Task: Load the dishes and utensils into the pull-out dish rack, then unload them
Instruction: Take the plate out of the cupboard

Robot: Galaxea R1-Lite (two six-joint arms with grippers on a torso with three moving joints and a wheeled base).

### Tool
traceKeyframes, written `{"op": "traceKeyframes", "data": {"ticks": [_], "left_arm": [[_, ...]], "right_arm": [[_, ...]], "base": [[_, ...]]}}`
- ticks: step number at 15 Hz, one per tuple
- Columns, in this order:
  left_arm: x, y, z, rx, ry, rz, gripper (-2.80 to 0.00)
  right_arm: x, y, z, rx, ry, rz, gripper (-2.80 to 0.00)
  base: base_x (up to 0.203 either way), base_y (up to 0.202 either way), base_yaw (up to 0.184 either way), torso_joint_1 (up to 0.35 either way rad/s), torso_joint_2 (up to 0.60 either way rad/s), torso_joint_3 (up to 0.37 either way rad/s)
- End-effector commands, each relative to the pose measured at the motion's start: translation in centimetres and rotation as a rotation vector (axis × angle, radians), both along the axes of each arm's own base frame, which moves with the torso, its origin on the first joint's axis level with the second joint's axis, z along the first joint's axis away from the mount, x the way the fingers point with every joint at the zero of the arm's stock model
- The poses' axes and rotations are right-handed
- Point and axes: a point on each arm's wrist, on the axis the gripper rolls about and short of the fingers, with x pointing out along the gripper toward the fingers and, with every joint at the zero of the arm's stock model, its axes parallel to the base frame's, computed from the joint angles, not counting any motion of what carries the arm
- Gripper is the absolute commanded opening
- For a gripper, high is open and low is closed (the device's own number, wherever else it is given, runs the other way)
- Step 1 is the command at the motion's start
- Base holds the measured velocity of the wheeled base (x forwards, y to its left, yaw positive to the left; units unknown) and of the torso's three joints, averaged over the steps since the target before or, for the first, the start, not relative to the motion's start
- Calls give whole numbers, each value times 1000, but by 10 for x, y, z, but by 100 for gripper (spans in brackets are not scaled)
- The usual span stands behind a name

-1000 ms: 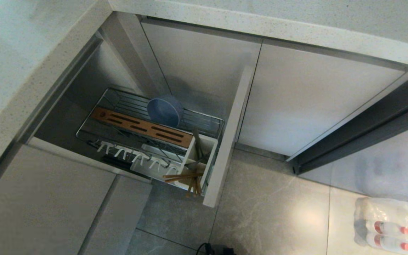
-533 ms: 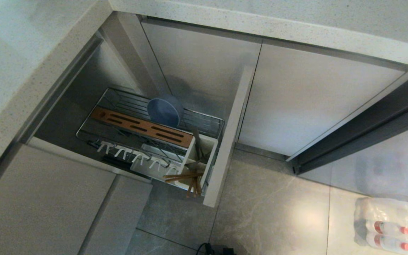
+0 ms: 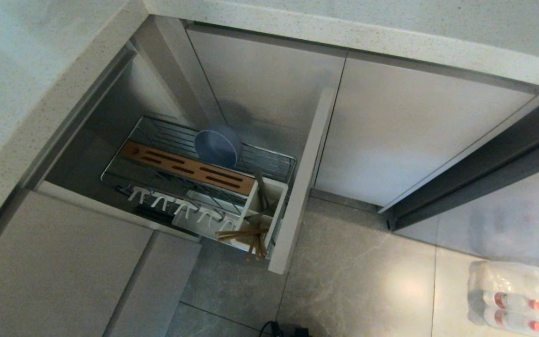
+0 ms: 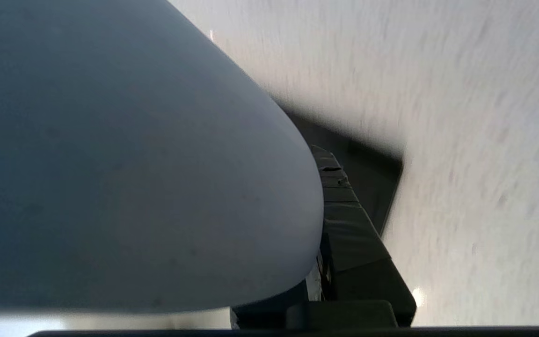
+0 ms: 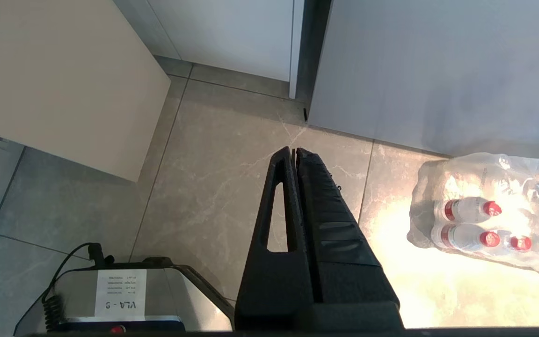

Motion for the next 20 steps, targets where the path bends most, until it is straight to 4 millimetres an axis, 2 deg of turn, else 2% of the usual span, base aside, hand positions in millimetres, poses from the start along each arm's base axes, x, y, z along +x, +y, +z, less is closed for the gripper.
{"op": "traceKeyframes", "data": {"ticks": [1, 6, 12, 16, 20], "left_arm": [[0, 2, -3, -13, 29, 30, -280], [0, 7, -21, -62, 146, 138, -280], [5, 16, -39, -123, 236, 155, -280], [19, 32, -37, -123, 300, 112, -280], [47, 51, -18, -81, 335, 71, -280]], "right_arm": [[0, 0, 0, 0, 1, 0, -280], [0, 0, 0, 0, 1, 0, -280], [0, 0, 0, 0, 1, 0, -280], [0, 0, 0, 0, 1, 0, -280], [0, 0, 0, 0, 1, 0, -280]], "base": [[0, 0, 0, 0, 0, 0], [0, 0, 0, 0, 0, 0], [0, 0, 0, 0, 0, 0], [0, 0, 0, 0, 0, 0], [0, 0, 0, 0, 0, 0]]}}
